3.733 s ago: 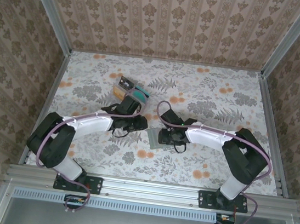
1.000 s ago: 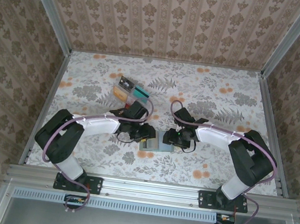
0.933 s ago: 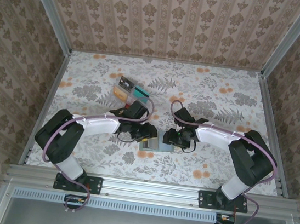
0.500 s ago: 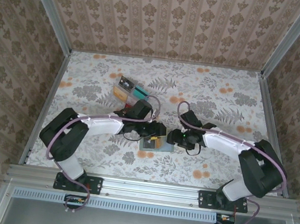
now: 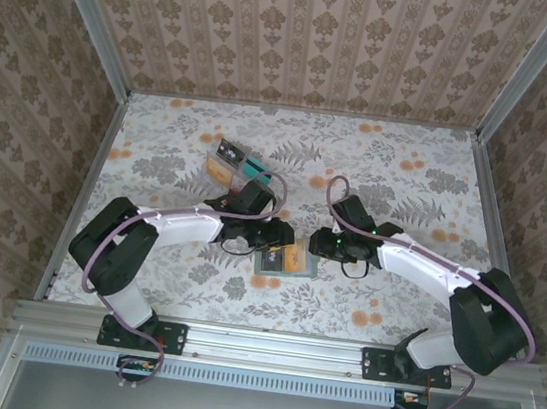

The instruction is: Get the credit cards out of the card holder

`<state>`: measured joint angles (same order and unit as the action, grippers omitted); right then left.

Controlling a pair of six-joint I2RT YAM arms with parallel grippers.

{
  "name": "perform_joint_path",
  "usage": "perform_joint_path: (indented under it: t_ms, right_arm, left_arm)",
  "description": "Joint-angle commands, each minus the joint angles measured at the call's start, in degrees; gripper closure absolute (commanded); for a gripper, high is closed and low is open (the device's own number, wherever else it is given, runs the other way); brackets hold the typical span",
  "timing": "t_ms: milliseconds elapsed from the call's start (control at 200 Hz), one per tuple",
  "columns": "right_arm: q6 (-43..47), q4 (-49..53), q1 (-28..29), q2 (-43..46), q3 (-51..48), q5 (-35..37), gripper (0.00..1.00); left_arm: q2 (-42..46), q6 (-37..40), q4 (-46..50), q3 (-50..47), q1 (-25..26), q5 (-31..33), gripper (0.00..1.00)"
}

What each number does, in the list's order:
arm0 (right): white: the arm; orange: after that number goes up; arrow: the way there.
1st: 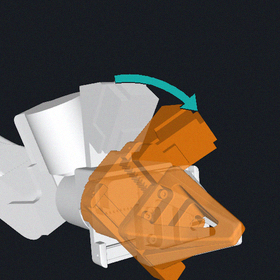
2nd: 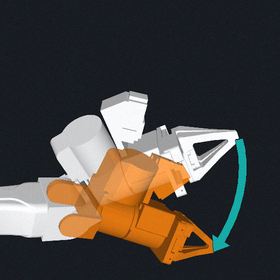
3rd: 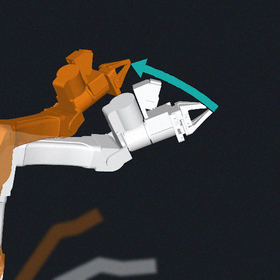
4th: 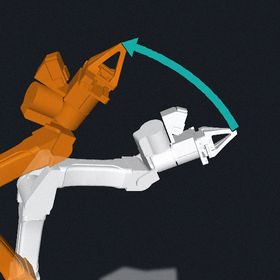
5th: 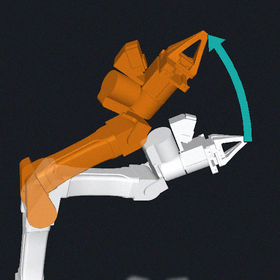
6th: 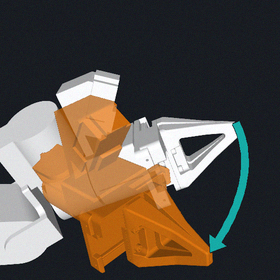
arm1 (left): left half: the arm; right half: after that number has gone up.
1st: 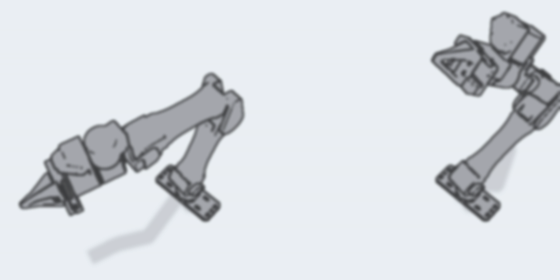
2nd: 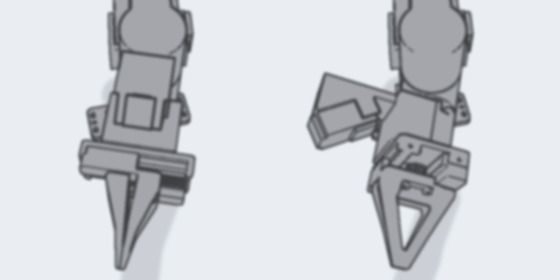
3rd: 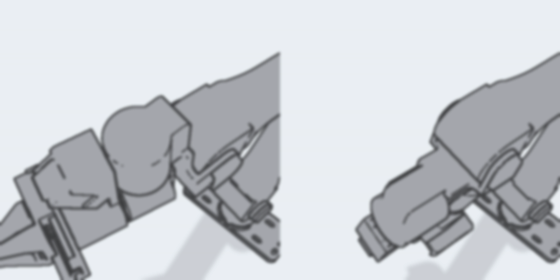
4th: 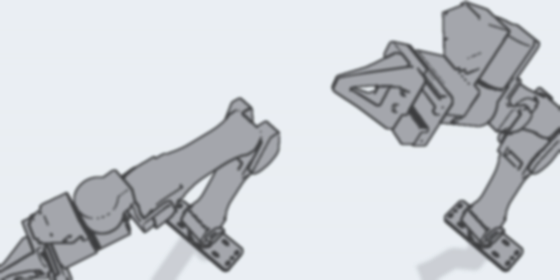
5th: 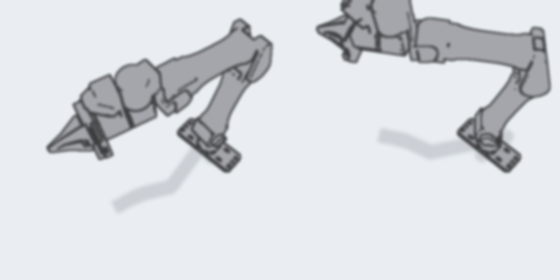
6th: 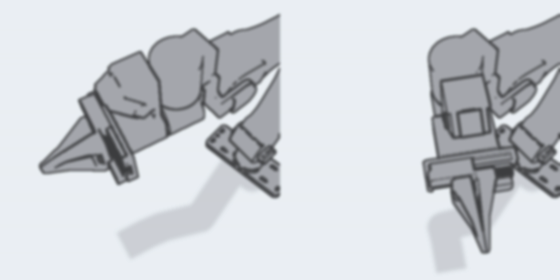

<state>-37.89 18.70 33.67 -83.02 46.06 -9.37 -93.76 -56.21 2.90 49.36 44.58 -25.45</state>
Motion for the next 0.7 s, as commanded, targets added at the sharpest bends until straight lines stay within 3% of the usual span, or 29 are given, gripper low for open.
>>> perform_joint_path:
  t_ms: [0,270,475,695]
  right_arm:
    - [0.6,-2.1,1.0,-3.5,2.0,-5.1,0.65]
    - [0.1,-3.5,1.4,-9.9,2.9,-8.4,0.76]
    - [0.1,-0.9,1.4,-12.7,3.1,-4.2,0.75]
    - [0.0,-1.6,1.5,-16.1,3.2,-6.9,0.75]
  left_arm:
    - [-0.3,-1.1,2.5,-0.7,-0.2,2.1,0.70]
    - [-3.6,-2.5,2.4,-0.8,-0.3,2.1,0.71]
    - [-5.6,-3.3,1.7,-1.0,-0.5,1.0,0.70]
    - [-6.4,-2.9,0.4,-0.5,-0.5,-1.7,0.69]
